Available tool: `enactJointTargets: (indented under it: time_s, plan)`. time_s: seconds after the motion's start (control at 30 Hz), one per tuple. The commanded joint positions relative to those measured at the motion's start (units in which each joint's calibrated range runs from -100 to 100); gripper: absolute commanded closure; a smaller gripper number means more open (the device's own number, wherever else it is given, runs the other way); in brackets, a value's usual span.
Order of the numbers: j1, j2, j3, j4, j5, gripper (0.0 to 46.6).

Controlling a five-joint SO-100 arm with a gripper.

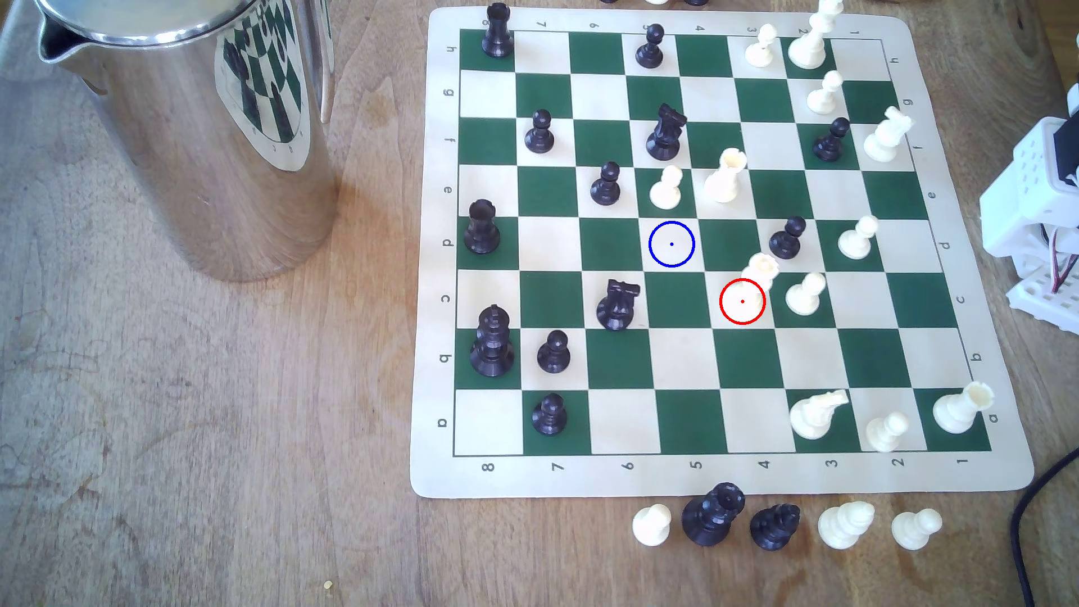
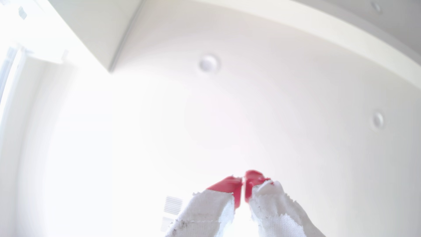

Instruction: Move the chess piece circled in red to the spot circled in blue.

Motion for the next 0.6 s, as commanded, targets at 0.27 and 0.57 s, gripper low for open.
enactJointTargets:
  time_s: [0.27,0.57]
  plan:
    - [-1.1,-0.2,-3.3,12.8,0.0,46.4]
    - [-1.5,-0.2,-16.3,43.9,0.0,46.4]
